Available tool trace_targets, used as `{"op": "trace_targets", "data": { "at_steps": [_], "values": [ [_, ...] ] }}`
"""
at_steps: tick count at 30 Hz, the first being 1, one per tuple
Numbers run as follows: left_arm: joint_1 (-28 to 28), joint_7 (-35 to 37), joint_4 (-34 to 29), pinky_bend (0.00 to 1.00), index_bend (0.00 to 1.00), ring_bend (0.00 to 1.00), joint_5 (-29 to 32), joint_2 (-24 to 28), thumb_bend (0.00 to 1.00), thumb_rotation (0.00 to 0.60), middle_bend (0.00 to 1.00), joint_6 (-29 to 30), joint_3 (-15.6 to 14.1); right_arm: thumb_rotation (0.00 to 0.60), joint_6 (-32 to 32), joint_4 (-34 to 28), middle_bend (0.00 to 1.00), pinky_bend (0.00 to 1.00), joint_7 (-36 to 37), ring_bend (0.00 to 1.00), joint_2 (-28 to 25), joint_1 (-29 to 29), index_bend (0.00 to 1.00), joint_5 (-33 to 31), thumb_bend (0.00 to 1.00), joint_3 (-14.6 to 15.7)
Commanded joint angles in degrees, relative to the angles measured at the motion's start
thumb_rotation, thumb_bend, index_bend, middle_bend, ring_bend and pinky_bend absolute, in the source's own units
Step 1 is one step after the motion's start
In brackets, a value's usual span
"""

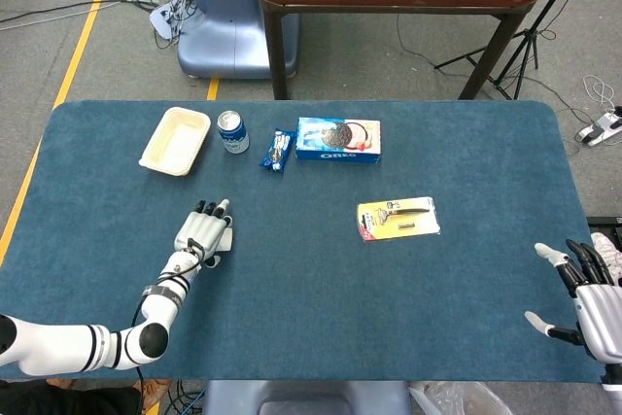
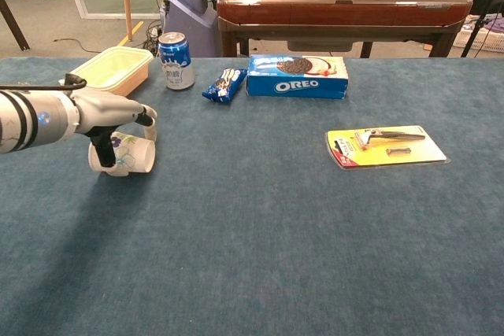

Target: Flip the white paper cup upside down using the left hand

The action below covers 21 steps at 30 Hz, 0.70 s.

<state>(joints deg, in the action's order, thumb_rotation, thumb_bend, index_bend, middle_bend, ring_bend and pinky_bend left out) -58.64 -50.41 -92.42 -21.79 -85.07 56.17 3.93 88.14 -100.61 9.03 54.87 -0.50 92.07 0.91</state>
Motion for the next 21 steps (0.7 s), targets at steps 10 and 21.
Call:
{"op": "trace_targets", "data": {
  "at_steps": [10,21],
  "values": [
    [-0.36,0.14,0.16,0.00,0.26,0.00,-1.37,-0.41,0.23,0.600,0.00,1.13,-1.41,0.600,0.08,-0.05,0.23,0.00,-0.04,0.02,-0.01,-0.23,0.17,-0.14,0.10,0.05],
    [0.95,3.18,2.97,0.00,0.36,0.00,-4.69,-1.57,0.23,0.600,0.00,1.18,-1.42,0.600,-0.19,-0.18,0.23,0.00,-0.21,0.02,-0.06,-0.18,0.17,-0.33,0.10,-0.03]
  ]
}}
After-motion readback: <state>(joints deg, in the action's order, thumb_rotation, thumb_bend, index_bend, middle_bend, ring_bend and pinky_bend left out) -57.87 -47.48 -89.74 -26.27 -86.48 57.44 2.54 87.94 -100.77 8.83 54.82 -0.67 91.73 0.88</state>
